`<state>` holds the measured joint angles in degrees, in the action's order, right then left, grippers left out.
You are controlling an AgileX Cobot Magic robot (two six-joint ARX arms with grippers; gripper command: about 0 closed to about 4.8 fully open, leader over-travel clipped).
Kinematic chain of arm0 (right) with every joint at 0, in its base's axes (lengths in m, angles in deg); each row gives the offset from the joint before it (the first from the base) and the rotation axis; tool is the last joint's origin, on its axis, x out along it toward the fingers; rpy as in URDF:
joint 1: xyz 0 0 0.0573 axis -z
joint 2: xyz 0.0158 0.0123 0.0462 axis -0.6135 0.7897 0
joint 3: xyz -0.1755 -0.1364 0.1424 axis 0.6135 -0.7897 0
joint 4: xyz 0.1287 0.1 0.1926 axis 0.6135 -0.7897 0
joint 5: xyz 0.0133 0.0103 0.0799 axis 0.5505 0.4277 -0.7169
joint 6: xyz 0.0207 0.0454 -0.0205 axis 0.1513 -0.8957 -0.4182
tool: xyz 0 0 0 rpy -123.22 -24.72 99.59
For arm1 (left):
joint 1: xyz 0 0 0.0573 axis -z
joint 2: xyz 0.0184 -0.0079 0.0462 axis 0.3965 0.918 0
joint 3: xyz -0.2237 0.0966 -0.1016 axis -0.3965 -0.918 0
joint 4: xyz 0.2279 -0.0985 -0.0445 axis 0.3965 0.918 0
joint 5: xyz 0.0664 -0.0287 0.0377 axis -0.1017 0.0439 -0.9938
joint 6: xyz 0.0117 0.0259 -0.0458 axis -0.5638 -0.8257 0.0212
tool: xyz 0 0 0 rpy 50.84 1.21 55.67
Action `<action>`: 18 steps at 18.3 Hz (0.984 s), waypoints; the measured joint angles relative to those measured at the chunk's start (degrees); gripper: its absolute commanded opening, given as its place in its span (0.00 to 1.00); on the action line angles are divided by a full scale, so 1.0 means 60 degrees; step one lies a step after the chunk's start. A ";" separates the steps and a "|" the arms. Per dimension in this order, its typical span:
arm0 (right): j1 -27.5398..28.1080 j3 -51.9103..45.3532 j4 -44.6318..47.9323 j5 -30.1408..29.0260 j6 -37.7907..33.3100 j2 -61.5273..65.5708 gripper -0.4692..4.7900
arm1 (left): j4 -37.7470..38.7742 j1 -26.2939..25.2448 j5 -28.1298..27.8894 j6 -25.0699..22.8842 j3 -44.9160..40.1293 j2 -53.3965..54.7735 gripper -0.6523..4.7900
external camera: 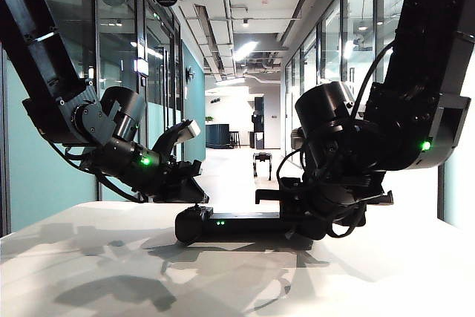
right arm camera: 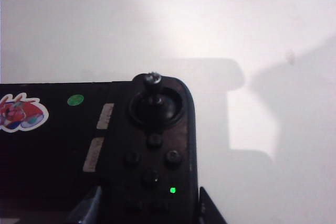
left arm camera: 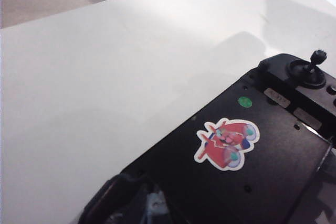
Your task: Push the left joystick on the remote control sitting on the white table forward to make the robot dog walk in a straight line until it approaches the door.
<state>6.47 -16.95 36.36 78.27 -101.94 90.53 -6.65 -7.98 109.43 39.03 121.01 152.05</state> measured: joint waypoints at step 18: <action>0.0015 -0.0011 -0.0040 -0.0142 0.0750 -0.0047 0.71 | 0.6043 -0.0051 -0.1133 0.0000 0.0036 -0.5584 0.11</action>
<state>6.55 -17.01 36.12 77.42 -97.44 90.25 29.61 -8.29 102.63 39.03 121.23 118.54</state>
